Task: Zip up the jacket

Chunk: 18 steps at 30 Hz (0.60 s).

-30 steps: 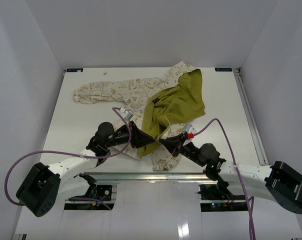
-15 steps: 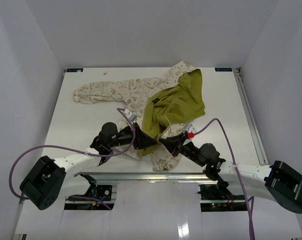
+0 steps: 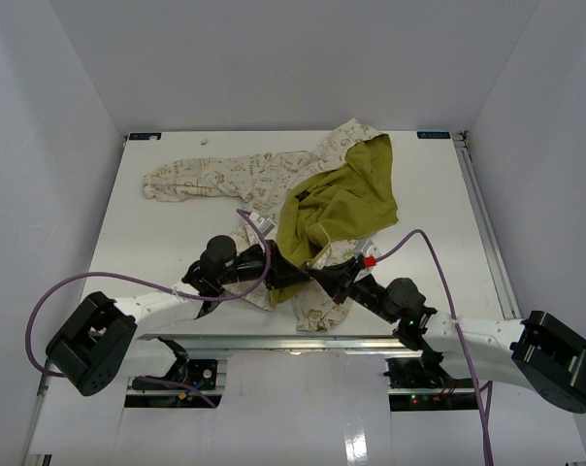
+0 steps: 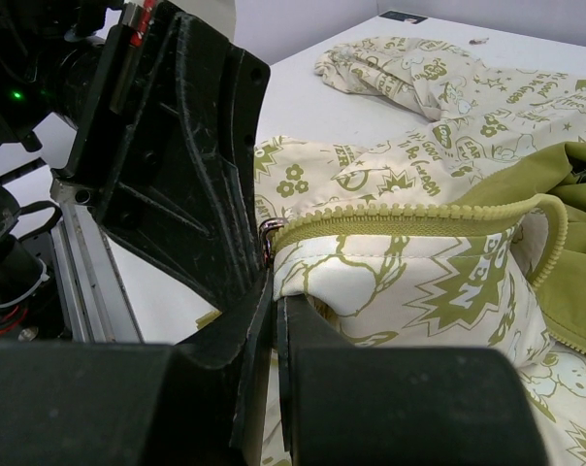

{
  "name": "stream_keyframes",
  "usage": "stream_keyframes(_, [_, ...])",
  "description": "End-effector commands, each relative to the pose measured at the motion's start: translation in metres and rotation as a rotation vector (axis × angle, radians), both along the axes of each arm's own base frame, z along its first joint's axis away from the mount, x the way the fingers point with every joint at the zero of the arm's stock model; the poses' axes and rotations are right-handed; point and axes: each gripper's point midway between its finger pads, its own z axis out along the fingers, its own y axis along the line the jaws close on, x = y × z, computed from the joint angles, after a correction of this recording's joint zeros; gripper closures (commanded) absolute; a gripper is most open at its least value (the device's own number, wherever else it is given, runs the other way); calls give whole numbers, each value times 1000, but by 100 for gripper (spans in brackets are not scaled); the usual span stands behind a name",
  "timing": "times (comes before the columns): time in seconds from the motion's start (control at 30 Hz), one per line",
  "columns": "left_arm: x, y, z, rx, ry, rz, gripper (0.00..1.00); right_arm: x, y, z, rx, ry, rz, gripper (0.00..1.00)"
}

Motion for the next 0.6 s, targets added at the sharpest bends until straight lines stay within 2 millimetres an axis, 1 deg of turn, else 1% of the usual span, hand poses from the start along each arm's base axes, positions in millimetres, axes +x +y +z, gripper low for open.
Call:
stream_keyframes(0.0, [9, -4, 16, -19, -44, 31, 98, 3, 1, 32, 89, -56, -10, 92])
stream_keyframes(0.1, [10, -4, 16, -17, -43, 44, 100, 4, 0, 32, 90, -56, -14, 92])
stream_keyframes(0.4, [8, 0, 4, 24, -16, 68, 100, 10, -5, 33, 98, -54, -58, 92])
stream_keyframes(0.57, [11, 3, 1, 55, -18, 96, 100, 10, -5, 33, 101, -51, -59, 92])
